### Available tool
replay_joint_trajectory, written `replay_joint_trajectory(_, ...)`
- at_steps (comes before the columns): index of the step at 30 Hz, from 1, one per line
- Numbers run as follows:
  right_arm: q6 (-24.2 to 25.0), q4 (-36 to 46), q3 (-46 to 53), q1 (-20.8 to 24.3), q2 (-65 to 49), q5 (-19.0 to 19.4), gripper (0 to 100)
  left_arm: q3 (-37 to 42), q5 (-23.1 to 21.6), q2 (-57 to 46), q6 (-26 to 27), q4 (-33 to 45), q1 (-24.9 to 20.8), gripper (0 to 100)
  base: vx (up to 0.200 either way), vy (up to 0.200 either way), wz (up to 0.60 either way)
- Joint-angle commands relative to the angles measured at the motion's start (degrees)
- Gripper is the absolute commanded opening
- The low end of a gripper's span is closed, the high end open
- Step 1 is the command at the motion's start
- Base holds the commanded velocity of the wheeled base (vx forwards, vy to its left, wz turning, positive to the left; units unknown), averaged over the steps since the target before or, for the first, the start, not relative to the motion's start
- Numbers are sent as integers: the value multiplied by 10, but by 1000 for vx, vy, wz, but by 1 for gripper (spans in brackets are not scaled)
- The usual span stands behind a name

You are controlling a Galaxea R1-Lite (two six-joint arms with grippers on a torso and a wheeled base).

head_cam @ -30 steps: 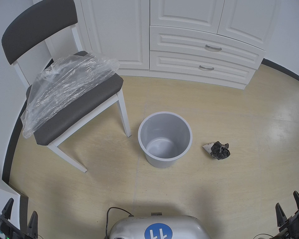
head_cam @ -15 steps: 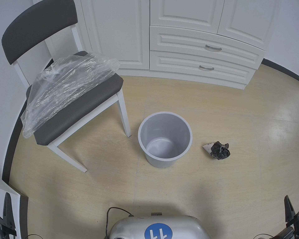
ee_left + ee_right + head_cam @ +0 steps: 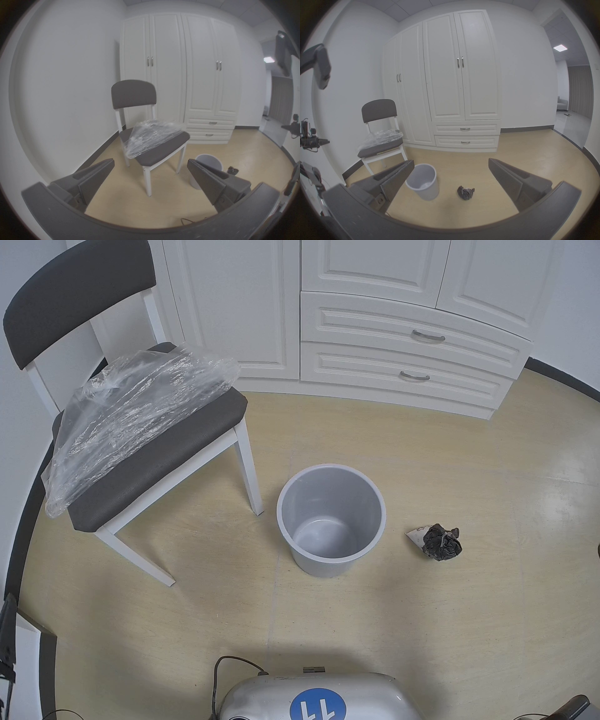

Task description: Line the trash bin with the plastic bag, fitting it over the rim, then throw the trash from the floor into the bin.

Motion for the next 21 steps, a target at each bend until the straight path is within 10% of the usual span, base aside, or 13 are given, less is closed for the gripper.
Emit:
replay_joint_trajectory(1, 17, -98, -80, 11, 205, -3, 100, -71, 83, 176, 18, 6, -5, 100, 0, 0, 0)
replay_joint_trajectory(10, 116, -106, -161, 80, 318, -23, 100, -74, 148, 286, 78, 5, 10, 100, 0, 0, 0)
replay_joint_trajectory(21, 174, -117, -211, 183, 379, -93, 100, -60, 135, 411, 80, -71, 161, 100, 0, 0, 0)
